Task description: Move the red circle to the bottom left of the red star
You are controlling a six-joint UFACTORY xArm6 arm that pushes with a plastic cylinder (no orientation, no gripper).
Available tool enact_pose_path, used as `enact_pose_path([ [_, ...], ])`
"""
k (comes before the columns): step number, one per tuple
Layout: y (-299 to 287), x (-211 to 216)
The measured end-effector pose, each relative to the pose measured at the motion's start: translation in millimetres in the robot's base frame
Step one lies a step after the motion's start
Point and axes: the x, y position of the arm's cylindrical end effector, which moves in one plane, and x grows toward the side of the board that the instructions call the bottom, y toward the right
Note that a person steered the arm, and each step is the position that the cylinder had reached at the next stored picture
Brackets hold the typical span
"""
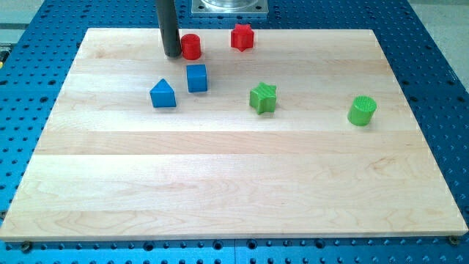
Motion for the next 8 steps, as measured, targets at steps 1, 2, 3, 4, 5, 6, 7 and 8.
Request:
enact_pose_path([
  [1,13.3,-7.5],
  [2,40.5,-6.9],
  [3,31.1,-0.1],
  [4,16.7,19.9],
  [5,32.2,26.4],
  [6,65.6,26.4],
  [7,86.0,31.1],
  [8,102.6,44.4],
])
